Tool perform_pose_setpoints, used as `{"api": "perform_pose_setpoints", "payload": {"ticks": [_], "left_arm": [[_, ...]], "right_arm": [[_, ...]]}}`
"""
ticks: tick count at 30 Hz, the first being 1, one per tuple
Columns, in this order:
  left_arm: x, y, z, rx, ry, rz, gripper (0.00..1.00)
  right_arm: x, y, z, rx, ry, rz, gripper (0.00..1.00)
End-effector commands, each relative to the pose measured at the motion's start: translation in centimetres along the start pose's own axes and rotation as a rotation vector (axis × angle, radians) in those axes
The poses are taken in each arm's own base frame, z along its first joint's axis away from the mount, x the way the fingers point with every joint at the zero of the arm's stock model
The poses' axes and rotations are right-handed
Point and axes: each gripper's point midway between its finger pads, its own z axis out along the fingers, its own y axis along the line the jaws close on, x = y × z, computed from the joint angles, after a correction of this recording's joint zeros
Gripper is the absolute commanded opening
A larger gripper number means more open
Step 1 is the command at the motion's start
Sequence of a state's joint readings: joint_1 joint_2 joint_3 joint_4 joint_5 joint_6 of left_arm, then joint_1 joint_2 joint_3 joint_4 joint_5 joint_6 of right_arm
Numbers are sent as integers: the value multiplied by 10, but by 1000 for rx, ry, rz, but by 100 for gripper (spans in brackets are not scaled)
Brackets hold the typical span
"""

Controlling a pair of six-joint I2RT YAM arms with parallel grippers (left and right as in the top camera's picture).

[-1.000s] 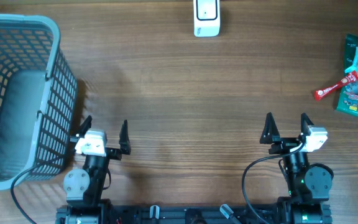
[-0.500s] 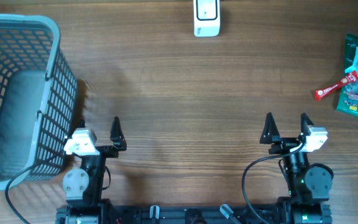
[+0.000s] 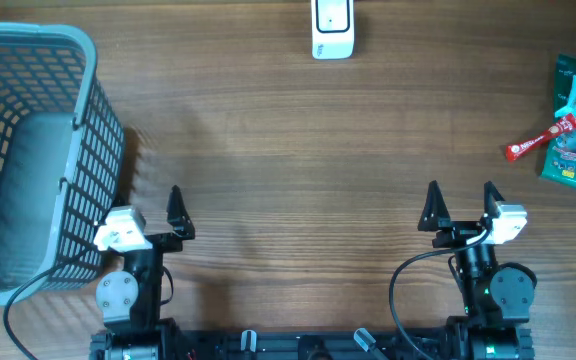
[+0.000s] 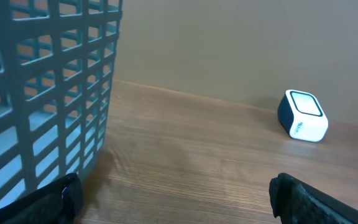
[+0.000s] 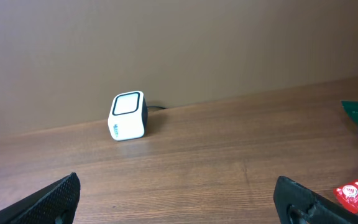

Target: Scan the item barcode

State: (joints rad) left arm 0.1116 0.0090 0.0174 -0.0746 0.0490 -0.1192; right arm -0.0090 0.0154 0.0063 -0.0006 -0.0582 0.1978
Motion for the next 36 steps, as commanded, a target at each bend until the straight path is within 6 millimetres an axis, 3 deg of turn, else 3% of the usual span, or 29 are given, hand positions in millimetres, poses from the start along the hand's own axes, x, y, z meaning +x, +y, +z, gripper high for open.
{"api": "perform_pose_setpoints", "payload": {"ticks": [1,22,27,36], "left_arm": [[4,5,0,-21,2,-17,100],[4,5,0,-21,2,-17,100],[4,5,0,-21,2,-17,100],[4,5,0,-21,2,-17,100]], "right_arm": [[-3,-1,-1,8,-14,11,100],[-2,2,-1,2,-14,9,100],[-1,6,-1,-22,-9,-160,100],[-1,7,-1,-26,-9,-172,100]]}}
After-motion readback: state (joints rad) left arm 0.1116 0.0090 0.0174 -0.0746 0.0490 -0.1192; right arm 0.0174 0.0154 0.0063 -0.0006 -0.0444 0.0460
